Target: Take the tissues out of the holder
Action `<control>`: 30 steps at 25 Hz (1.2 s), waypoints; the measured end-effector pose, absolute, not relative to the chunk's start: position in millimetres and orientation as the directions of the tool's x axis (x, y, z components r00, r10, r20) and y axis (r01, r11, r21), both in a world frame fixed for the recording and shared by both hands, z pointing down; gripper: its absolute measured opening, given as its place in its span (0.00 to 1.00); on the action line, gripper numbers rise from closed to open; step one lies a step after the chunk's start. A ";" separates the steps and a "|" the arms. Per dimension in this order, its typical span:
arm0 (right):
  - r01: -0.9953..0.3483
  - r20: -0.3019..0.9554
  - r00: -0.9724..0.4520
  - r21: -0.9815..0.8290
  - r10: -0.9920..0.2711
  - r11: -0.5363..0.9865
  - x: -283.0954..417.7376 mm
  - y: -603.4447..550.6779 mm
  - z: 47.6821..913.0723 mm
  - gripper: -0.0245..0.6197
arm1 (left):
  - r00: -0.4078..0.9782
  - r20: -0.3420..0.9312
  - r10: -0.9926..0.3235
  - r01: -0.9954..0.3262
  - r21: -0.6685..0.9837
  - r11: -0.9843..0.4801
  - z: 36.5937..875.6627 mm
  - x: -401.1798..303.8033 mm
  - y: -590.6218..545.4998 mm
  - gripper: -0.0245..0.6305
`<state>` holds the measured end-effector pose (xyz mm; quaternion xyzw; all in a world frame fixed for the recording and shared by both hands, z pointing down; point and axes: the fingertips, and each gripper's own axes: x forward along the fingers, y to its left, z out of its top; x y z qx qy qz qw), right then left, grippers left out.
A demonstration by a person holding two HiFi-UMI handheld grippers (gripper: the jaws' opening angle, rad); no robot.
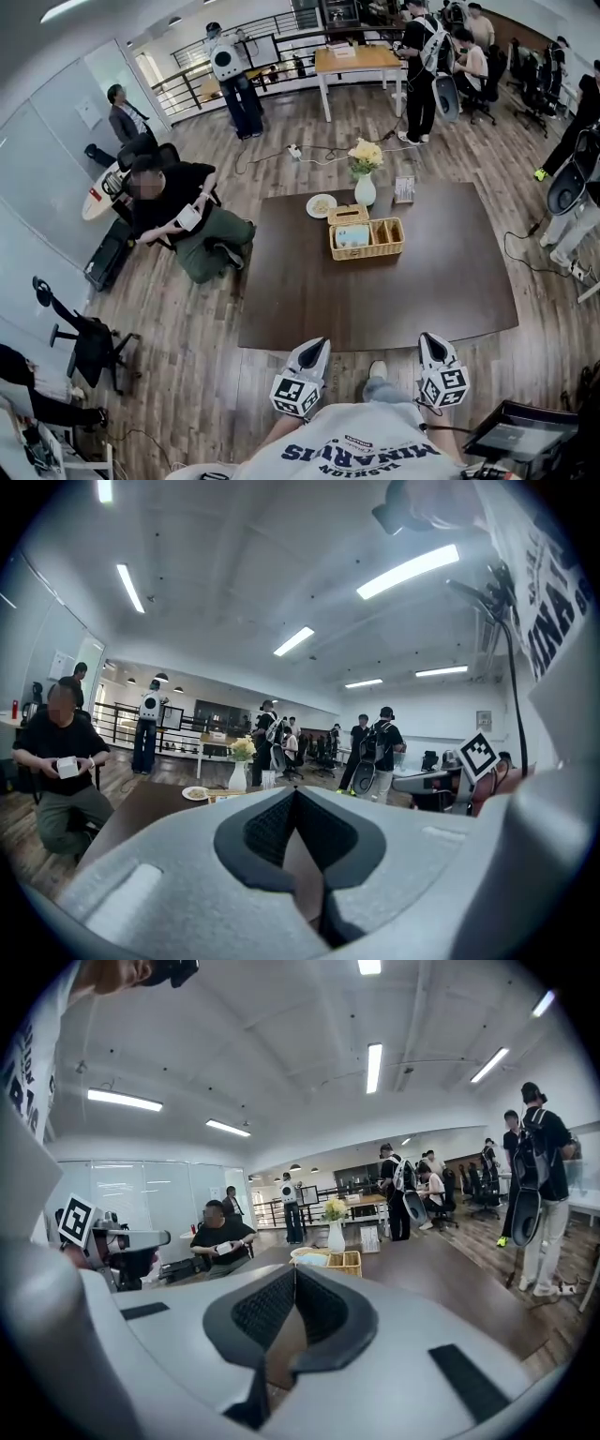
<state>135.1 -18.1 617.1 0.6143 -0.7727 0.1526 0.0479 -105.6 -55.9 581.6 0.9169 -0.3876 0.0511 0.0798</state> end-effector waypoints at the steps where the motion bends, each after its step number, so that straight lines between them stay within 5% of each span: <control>1: -0.962 0.257 -0.248 -0.178 -0.934 0.206 142.3 -32.1 618.0 0.05 | 0.691 0.152 -0.706 -0.722 0.106 -0.684 580.1 -98.5 -68.2 0.04; 16: -0.915 0.258 -0.394 -0.200 -0.882 0.350 209.2 -193.6 633.6 0.05 | 0.570 0.206 -0.796 -0.820 0.079 -0.567 572.3 -42.9 -177.4 0.04; 30: -0.932 0.217 -0.349 -0.187 -0.912 0.312 214.2 -212.0 617.2 0.05 | 0.652 0.168 -0.739 -0.754 0.045 -0.655 564.6 -12.4 -231.0 0.04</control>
